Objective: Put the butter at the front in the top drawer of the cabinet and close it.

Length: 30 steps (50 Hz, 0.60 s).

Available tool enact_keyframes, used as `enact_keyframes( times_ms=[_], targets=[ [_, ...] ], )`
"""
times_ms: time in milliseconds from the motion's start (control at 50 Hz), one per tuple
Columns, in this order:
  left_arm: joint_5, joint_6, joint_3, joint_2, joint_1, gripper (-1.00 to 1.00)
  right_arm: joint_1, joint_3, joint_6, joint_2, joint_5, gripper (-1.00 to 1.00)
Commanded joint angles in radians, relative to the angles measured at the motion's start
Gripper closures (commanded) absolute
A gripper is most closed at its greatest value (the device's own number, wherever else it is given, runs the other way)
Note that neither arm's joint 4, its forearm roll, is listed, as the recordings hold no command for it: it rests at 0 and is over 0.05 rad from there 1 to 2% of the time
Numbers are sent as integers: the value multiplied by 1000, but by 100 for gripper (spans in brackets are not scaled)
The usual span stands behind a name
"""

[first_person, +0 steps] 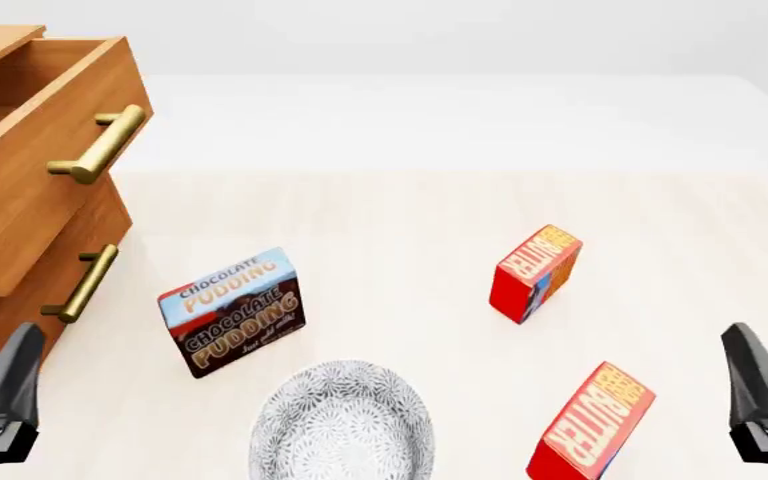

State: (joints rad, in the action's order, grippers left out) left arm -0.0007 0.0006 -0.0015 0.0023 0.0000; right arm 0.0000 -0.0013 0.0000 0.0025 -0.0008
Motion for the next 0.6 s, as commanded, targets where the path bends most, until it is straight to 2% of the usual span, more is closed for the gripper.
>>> enact_keyframes(
  times_ms=[20,240,260,280,340,400,520,540,580,600],
  targets=[
    [-2,2,-3,5,0,-100,0,-3,0,5,-2,-100],
    [-1,2,-2,3,0,-100,0,-3,0,5,-2,-100],
    [135,139,-10,-2,254,-100,0,-3,-1,5,-2,-100],
    [-15,10,-4,15,-2,-100,0,-2,0,5,-2,-100],
    [12,18,-9,2,18,-100,0,-2,0,5,-2,-100],
    [18,-9,-12,-2,52,-100,0,-2,-1,5,-2,-100],
    [13,26,-29,-2,63,-100,0,-2,-1,5,-2,-100],
    [-40,53,-43,-2,35,-100,0,-2,0,5,-2,-100],
    [-90,50,-73,-2,-19,-100,0,-2,0,5,-2,-100],
    [-90,50,-73,-2,-19,-100,0,-2,0,5,-2,-100]
  ],
)
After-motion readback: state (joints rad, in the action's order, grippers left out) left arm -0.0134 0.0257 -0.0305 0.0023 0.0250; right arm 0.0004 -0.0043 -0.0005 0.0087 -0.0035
